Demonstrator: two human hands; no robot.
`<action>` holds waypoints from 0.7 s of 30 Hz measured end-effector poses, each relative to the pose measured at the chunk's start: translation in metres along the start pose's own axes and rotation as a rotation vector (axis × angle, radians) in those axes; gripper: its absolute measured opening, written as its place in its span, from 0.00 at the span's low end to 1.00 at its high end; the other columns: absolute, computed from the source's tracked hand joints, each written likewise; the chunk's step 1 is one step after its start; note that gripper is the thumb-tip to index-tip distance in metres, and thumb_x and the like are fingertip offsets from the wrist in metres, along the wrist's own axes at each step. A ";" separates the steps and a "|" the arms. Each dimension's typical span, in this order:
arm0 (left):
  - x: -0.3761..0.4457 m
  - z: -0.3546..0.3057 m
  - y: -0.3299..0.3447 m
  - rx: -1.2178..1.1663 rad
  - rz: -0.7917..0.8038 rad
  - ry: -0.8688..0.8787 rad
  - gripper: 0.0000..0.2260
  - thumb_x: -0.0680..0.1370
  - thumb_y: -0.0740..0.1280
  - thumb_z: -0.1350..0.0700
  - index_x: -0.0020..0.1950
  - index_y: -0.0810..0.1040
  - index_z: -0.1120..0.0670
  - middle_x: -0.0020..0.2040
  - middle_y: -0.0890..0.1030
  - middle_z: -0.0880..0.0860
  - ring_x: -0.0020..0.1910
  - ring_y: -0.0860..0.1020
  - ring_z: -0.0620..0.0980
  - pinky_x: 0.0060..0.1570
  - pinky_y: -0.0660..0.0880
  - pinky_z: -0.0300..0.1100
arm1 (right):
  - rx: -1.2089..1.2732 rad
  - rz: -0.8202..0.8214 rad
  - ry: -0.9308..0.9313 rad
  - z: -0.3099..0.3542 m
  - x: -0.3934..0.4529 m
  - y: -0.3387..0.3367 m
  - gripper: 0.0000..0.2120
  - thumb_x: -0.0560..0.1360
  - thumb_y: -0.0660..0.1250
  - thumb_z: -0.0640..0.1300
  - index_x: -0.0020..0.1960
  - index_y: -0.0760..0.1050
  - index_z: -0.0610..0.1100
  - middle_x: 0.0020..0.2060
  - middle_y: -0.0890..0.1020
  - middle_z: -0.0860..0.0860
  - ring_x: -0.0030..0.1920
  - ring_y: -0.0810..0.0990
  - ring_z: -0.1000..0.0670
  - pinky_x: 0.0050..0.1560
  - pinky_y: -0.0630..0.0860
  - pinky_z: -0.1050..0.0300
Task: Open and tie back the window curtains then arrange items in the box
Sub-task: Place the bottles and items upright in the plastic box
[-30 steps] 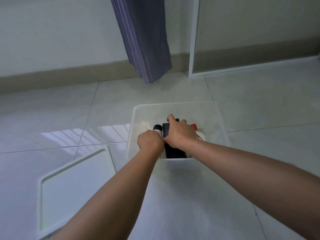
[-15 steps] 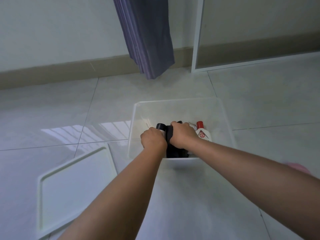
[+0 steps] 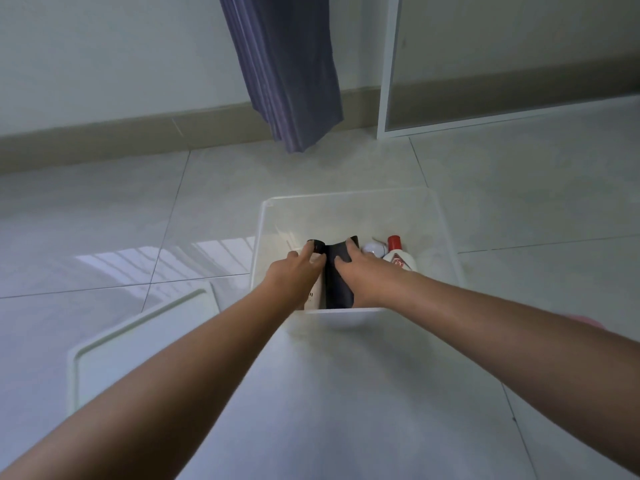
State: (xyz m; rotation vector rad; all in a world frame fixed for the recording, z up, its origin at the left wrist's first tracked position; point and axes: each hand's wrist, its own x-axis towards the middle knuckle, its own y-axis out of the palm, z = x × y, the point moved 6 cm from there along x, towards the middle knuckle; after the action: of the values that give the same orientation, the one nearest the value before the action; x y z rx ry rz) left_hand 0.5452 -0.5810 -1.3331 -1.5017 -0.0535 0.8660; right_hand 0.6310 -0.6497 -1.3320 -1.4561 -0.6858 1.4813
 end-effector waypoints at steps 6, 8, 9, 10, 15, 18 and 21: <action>0.003 0.003 0.000 0.036 -0.033 0.016 0.45 0.69 0.76 0.60 0.77 0.51 0.52 0.75 0.51 0.56 0.64 0.69 0.58 0.50 0.75 0.51 | -0.016 0.013 0.025 -0.006 0.000 0.007 0.39 0.74 0.65 0.49 0.78 0.49 0.42 0.76 0.44 0.37 0.68 0.70 0.39 0.67 0.66 0.42; 0.004 0.001 -0.002 -0.004 -0.028 0.014 0.45 0.67 0.77 0.60 0.76 0.53 0.53 0.75 0.52 0.55 0.62 0.71 0.59 0.52 0.75 0.50 | -0.015 0.010 0.031 -0.006 0.001 0.007 0.38 0.75 0.65 0.48 0.78 0.49 0.42 0.76 0.44 0.37 0.68 0.71 0.38 0.66 0.67 0.45; 0.004 -0.001 -0.002 -0.027 -0.026 0.017 0.44 0.67 0.77 0.60 0.76 0.54 0.54 0.75 0.52 0.56 0.61 0.73 0.59 0.54 0.74 0.50 | 0.004 0.015 0.028 -0.006 0.001 0.007 0.38 0.75 0.65 0.48 0.78 0.49 0.41 0.76 0.44 0.37 0.68 0.70 0.38 0.64 0.68 0.48; 0.003 -0.001 -0.003 -0.059 -0.020 0.019 0.42 0.68 0.76 0.60 0.76 0.56 0.55 0.75 0.53 0.56 0.60 0.74 0.60 0.56 0.74 0.49 | 0.032 0.026 0.024 -0.005 -0.001 0.006 0.37 0.76 0.65 0.47 0.78 0.49 0.42 0.76 0.44 0.37 0.69 0.69 0.38 0.63 0.69 0.50; -0.007 0.003 -0.028 -0.292 -0.125 -0.081 0.24 0.76 0.68 0.57 0.70 0.65 0.58 0.69 0.65 0.59 0.60 0.74 0.61 0.57 0.73 0.51 | 0.339 -0.137 -0.023 -0.008 -0.027 -0.036 0.34 0.70 0.71 0.58 0.71 0.64 0.48 0.68 0.68 0.46 0.66 0.70 0.43 0.58 0.72 0.49; -0.029 -0.029 -0.073 -0.454 -0.496 -0.016 0.18 0.80 0.60 0.53 0.69 0.69 0.57 0.70 0.69 0.57 0.66 0.71 0.58 0.61 0.72 0.51 | 0.549 -0.659 -0.025 -0.040 -0.076 -0.087 0.26 0.74 0.69 0.53 0.70 0.69 0.47 0.65 0.75 0.51 0.60 0.75 0.50 0.60 0.73 0.52; -0.059 -0.091 -0.095 -0.414 -0.778 0.256 0.19 0.82 0.57 0.53 0.71 0.69 0.59 0.71 0.70 0.58 0.69 0.69 0.57 0.67 0.67 0.49 | 0.489 -1.188 0.081 -0.085 -0.141 -0.096 0.17 0.77 0.66 0.47 0.64 0.74 0.44 0.58 0.79 0.50 0.55 0.76 0.51 0.58 0.72 0.56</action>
State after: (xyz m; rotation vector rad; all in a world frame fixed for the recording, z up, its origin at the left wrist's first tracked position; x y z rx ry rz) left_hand 0.5958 -0.6721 -1.2335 -1.7648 -0.6163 0.0278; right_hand 0.7173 -0.7514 -1.1957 -0.4996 -0.8346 0.5657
